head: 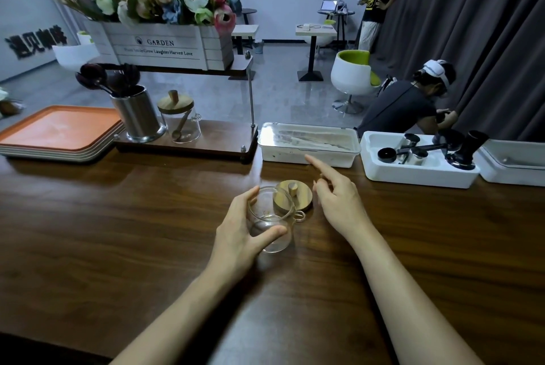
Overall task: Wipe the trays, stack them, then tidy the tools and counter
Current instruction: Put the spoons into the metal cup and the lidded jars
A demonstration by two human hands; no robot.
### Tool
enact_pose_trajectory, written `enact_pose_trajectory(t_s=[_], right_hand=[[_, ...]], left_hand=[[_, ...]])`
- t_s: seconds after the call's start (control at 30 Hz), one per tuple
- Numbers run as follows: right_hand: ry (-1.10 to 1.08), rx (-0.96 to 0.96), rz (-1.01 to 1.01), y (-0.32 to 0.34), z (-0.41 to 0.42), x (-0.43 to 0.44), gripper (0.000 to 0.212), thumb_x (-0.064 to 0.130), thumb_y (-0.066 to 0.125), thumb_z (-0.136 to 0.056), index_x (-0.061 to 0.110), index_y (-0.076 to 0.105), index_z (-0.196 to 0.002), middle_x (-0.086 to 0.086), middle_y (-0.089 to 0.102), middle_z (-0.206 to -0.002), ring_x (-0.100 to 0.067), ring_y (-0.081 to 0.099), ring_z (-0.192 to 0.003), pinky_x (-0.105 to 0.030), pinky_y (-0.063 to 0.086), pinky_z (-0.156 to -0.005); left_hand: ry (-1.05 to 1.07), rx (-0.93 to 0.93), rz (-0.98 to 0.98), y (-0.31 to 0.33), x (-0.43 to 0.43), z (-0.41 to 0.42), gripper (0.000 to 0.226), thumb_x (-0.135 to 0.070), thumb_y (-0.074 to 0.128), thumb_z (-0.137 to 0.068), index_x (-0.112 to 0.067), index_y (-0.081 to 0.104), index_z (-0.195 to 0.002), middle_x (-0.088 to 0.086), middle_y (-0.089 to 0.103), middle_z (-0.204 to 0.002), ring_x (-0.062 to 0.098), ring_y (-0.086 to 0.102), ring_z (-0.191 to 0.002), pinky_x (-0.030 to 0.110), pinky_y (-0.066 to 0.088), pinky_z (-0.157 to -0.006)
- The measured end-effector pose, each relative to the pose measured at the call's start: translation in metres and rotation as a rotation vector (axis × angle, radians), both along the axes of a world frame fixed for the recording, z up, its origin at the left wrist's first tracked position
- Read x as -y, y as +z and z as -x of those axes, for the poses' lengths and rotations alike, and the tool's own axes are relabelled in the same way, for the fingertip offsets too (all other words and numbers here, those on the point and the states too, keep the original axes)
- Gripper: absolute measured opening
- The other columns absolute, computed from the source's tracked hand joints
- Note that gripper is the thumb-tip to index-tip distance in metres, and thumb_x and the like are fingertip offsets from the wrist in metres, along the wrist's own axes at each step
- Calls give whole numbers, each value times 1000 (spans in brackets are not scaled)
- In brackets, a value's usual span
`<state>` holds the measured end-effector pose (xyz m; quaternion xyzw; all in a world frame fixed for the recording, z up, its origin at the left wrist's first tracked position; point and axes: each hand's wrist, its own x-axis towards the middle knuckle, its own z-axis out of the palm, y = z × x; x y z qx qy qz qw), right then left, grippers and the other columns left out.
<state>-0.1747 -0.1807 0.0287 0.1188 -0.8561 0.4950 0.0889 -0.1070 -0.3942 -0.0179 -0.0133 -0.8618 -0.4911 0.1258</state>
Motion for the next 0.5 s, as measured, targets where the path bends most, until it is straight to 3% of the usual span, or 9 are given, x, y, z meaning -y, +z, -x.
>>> enact_pose_trajectory(t_s=[0.07, 0.17, 0.27, 0.37, 0.43, 0.5], right_hand=[[25, 9, 93, 8, -5, 4, 49, 14, 45, -100, 50, 56, -132, -5, 65, -82, -21, 63, -71, -44, 57, -70], [84, 57, 280, 23, -14, 10, 38, 8, 51, -101, 35, 59, -127, -5, 71, -86, -17, 71, -79, -36, 58, -68], [118, 47, 375, 36, -19, 13, 32, 6, 55, -100, 25, 59, -125, -4, 77, -89, -16, 74, -84, -25, 59, -78], [52, 76, 468, 34, -17, 20, 23, 5, 60, -97, 14, 62, -119, -5, 78, -90, -20, 74, -87, -23, 58, -70], [-18, 70, 479, 28, -17, 27, 16, 5, 66, -94, 13, 67, -108, -4, 76, -89, -24, 74, -85, -26, 59, -66], [-73, 35, 422, 17, -15, 32, 13, 7, 70, -91, 18, 71, -98, 2, 74, -86, -18, 74, -80, -36, 62, -71]], left_hand=[[1, 0, -1, 1, 0, -1, 91, -63, 86, -67, -47, 41, -145, -29, 53, -139, -14, 45, -130, 19, 39, -105], [11, -2, 0, 1, 0, -4, 90, -59, 88, -68, -46, 41, -144, -30, 54, -138, -13, 47, -129, 17, 40, -105], [15, -5, 1, 1, 0, -6, 89, -59, 87, -67, -47, 42, -143, -30, 54, -137, -12, 49, -127, 19, 42, -105], [16, -4, -2, 1, 0, -6, 90, -61, 87, -66, -47, 41, -143, -32, 54, -136, -13, 50, -126, 20, 43, -105], [14, -7, -2, 1, -1, -7, 91, -62, 86, -66, -47, 41, -143, -31, 54, -136, -12, 50, -126, 22, 43, -106], [16, -9, -11, 0, -1, -7, 91, -62, 87, -65, -48, 42, -143, -31, 55, -136, -11, 50, -126, 22, 43, -106]])
